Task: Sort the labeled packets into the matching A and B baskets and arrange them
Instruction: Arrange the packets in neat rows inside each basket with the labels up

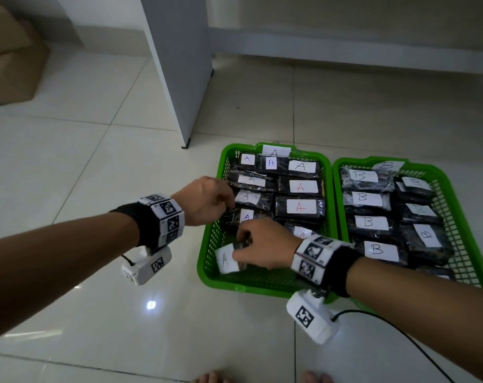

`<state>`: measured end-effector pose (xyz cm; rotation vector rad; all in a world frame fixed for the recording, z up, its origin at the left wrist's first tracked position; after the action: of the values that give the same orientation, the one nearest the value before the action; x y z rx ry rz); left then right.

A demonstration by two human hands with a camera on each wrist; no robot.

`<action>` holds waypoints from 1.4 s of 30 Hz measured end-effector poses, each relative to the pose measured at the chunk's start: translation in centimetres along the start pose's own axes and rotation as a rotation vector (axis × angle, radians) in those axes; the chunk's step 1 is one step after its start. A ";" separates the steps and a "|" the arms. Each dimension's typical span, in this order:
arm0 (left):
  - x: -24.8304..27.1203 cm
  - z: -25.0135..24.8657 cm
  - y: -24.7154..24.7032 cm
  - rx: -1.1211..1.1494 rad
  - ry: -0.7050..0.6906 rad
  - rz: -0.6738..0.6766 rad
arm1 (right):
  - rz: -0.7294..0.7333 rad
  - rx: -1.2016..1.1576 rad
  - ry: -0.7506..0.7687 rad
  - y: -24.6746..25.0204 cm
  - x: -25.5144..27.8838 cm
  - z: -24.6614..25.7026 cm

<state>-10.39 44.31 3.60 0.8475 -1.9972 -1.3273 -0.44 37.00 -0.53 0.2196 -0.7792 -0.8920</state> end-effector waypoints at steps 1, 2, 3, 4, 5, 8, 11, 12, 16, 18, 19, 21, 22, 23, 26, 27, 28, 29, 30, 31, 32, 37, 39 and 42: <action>0.6 -0.3 -0.7 0.037 -0.014 0.076 | -0.003 -0.149 -0.032 0.7 0.1 -0.7; 1.1 -0.7 -1.3 0.066 -0.036 0.136 | -0.003 -0.316 -0.063 1.5 0.3 -1.3; 1.5 -1.1 -1.8 0.088 -0.061 0.170 | -0.008 -0.475 -0.093 2.2 0.5 -1.9; 1.8 -1.5 -2.1 0.103 -0.079 0.182 | -0.019 -0.610 -0.112 2.9 0.7 -2.5; 1.8 -1.8 -2.4 0.105 -0.085 0.182 | -0.036 -0.713 -0.119 3.6 0.9 -3.0; 1.2 -2.6 -2.8 0.034 -0.117 0.120 | -0.072 -0.899 -0.106 4.7 1.4 -3.9; 0.8 -3.5 -1.9 -0.020 -0.201 -0.032 | -0.071 -0.890 -0.075 4.3 1.8 -4.1; 0.7 -3.7 -1.7 -0.003 -0.213 -0.054 | -0.092 -0.772 -0.028 4.5 2.0 -4.0; 1.0 -4.1 -2.0 0.084 -0.188 -0.012 | -0.280 -0.074 0.216 5.9 2.6 -2.2; 1.1 -4.2 -2.5 0.058 -0.144 0.029 | -0.304 -0.046 0.253 6.0 2.8 -1.8; 1.2 -4.3 -2.8 0.013 -0.134 0.050 | -0.296 -0.037 0.253 5.8 2.9 -1.8; 1.5 -4.9 -3.6 -0.128 -0.167 0.060 | -0.239 0.031 0.251 4.7 3.0 -1.9; 1.7 -5.2 -4.0 -0.183 -0.191 0.060 | -0.205 0.080 0.261 4.0 3.0 -1.9; 1.8 -5.3 -4.6 -0.207 -0.199 0.071 | -0.178 0.120 0.278 3.4 3.1 -1.8; 1.9 -5.0 -6.1 -0.209 -0.167 0.155 | -0.150 0.254 0.288 2.6 3.0 -1.8; 1.9 -5.0 -6.2 -0.231 -0.169 0.163 | -0.151 0.322 0.285 2.5 2.9 -1.8; 1.9 -5.0 -6.1 -0.254 -0.181 0.142 | -0.151 0.382 0.293 2.3 2.7 -1.8; 1.8 -5.0 -5.7 -0.272 -0.195 0.105 | -0.147 0.435 0.310 2.0 2.5 -1.6; 1.7 -4.8 -5.3 -0.292 -0.203 0.076 | -0.142 0.482 0.326 1.7 2.3 -1.6; 1.6 -4.7 -5.0 -0.316 -0.208 0.051 | -0.134 0.520 0.332 1.5 2.0 -1.6; 1.5 -4.5 -4.8 -0.337 -0.210 0.030 | -0.126 0.545 0.325 1.3 1.8 -1.7; 0.7 -3.7 -3.8 -0.339 -0.171 -0.056 | -0.136 0.612 0.302 1.2 1.0 -1.4; -0.1 -3.1 -2.9 -0.316 -0.144 -0.125 | -0.135 0.653 0.296 1.1 0.5 -1.4; -1.7 -2.3 -1.5 -0.350 -0.089 -0.206 | -0.107 0.651 0.275 1.0 -0.2 -1.8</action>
<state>-7.33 43.87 2.72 0.8540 -1.7008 -1.7953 1.33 37.48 -1.40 0.9446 -0.7833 -0.6641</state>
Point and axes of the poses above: each hand's wrist, its own x-axis away from the middle knuckle, its own y-axis out of the back of the hand, z = x × y, the point moved 9 cm from there along -x, towards the middle knuckle, and after that the axes turned 12 degrees about -x, right-handed, at the moved point
